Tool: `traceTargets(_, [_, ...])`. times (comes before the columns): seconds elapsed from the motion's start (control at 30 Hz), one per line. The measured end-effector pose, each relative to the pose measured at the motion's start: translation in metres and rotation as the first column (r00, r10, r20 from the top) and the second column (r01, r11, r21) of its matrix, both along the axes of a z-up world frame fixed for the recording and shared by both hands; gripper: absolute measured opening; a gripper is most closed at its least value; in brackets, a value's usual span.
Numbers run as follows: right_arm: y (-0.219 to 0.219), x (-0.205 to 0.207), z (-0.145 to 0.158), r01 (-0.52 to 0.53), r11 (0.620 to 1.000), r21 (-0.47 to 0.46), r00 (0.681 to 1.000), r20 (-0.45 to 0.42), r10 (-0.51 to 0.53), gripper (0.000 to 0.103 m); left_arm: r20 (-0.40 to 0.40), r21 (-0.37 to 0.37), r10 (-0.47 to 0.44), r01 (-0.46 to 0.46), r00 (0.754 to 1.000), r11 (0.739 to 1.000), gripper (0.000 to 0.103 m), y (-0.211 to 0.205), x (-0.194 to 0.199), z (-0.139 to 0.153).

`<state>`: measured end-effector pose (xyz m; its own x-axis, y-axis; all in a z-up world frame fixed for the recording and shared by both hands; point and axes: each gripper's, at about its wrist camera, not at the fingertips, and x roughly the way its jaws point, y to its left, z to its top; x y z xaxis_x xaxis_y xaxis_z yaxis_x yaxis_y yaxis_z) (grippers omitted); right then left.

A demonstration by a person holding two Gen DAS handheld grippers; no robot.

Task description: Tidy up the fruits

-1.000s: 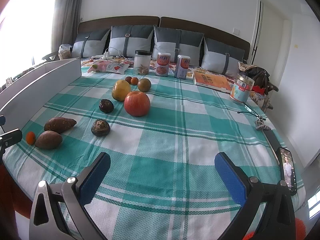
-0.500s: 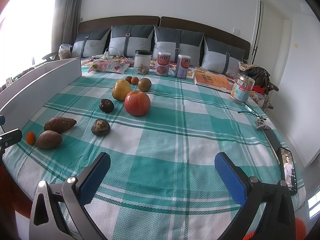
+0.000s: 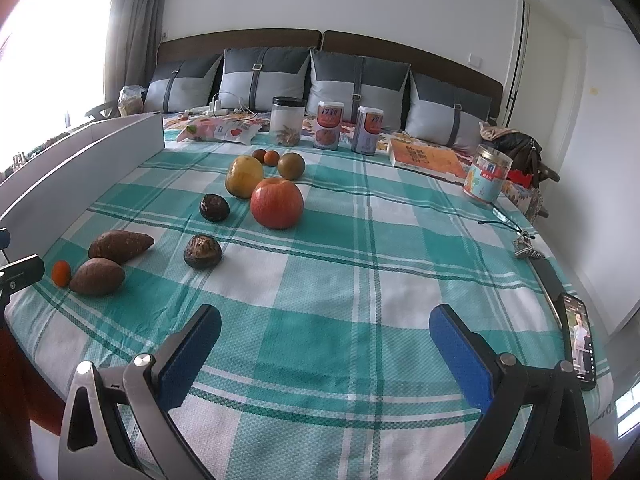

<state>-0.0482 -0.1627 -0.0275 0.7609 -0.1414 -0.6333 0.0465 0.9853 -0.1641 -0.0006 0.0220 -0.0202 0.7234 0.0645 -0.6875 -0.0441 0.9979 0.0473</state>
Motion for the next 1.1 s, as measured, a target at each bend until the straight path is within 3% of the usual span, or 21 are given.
traceTargets(1.1, [-0.0029, 0.0047, -0.0036, 0.002, 1.000, 0.015, 0.999, -0.037, -0.001, 0.103, -0.007, -0.001, 0.007, -0.007, 1.000, 1.000, 0.102, 0.0002, 0.0009, -0.0032])
